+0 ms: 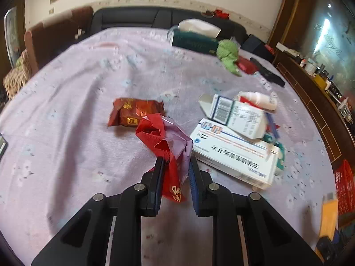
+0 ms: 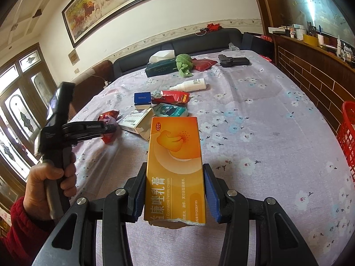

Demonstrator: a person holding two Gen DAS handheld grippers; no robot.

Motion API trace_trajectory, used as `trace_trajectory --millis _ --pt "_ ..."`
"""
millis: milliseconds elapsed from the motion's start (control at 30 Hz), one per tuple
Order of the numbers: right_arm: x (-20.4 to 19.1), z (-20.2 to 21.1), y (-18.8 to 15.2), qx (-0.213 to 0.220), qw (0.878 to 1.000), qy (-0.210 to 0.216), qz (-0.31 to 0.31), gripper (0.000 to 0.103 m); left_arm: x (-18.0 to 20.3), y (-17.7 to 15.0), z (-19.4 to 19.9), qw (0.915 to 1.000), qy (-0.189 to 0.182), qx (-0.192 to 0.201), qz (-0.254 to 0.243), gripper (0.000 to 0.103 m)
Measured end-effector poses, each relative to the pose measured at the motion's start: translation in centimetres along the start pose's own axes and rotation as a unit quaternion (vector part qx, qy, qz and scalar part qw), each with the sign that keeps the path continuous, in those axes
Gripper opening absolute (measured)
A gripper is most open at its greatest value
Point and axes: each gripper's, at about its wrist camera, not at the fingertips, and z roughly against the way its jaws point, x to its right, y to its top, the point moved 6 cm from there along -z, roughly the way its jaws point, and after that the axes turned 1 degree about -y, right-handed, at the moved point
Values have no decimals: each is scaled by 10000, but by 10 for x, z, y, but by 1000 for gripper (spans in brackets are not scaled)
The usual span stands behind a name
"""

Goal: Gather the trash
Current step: 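Lift the red-pink wrapper with the left tool while the right tool holds the orange box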

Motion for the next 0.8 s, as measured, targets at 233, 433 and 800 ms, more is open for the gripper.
trace_trajectory --millis 233,433,800 --pt "1 -2 1 -4 10000 -58 -12 50 35 -18 46 9965 -65 584 -597 20" --pt "13 1 6 32 9997 -193 -149 50 79 -34 66 9875 -36 896 -1299 20" --pt "34 7 12 100 9985 -365 -389 50 113 -51 68 9799 -68 906 -1778 20"
